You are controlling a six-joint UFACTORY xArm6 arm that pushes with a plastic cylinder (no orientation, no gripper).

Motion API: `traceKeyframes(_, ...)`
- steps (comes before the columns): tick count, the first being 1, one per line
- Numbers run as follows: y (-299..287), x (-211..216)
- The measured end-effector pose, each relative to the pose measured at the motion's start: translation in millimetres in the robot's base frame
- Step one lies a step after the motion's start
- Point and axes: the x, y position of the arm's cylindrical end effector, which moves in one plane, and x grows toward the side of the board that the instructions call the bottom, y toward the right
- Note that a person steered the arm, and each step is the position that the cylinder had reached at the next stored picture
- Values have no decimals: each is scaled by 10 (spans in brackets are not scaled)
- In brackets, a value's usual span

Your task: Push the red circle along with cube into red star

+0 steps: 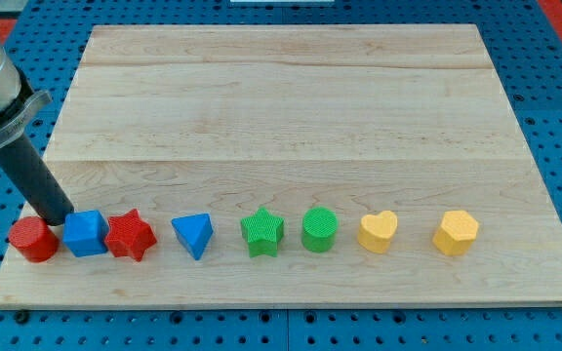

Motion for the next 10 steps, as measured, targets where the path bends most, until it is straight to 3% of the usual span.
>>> traceKeyframes(2,-616,-380)
traceKeyframes(4,-625,-336)
traceKeyframes(7,-597,316)
traceKeyframes(8,-291,505)
traceKeyframes(10,410,402)
